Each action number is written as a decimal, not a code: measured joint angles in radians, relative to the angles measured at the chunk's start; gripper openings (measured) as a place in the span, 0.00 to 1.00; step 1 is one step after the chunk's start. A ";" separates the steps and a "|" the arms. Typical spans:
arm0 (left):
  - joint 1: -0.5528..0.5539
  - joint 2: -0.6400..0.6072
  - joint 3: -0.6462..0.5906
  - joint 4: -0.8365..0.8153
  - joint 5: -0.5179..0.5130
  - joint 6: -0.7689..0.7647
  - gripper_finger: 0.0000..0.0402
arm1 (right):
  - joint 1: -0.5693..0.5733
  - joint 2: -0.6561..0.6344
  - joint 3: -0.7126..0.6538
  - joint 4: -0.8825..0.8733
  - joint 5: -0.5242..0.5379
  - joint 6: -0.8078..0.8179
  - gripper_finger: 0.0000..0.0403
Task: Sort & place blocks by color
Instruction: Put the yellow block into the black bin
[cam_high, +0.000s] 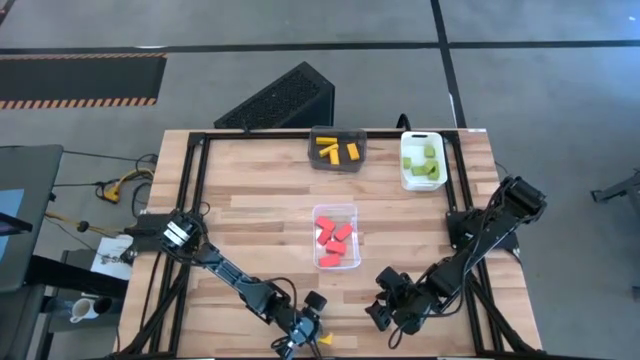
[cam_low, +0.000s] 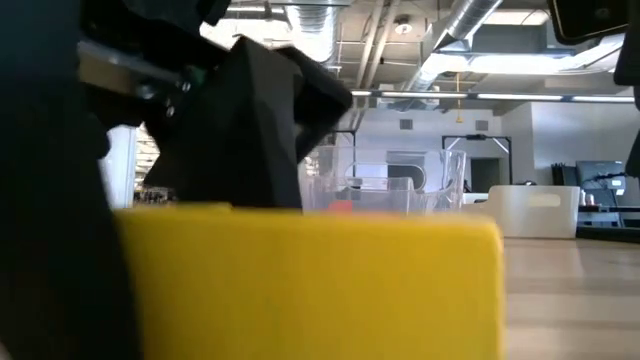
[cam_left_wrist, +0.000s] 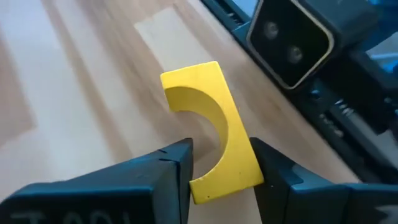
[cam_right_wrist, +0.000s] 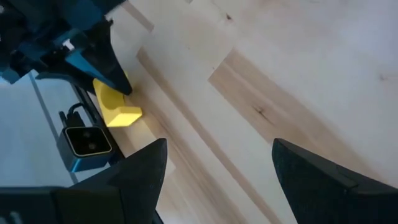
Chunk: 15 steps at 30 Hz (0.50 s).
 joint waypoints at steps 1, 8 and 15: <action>0.000 -0.006 0.000 -0.011 -0.014 0.014 0.24 | 0.001 0.000 0.000 0.000 0.000 0.000 0.77; 0.038 -0.103 0.000 -0.151 -0.132 0.124 0.26 | 0.001 0.000 0.000 0.001 0.011 -0.004 0.77; 0.117 -0.286 0.000 -0.295 -0.243 0.147 0.24 | -0.044 -0.033 -0.001 0.003 0.036 -0.140 0.77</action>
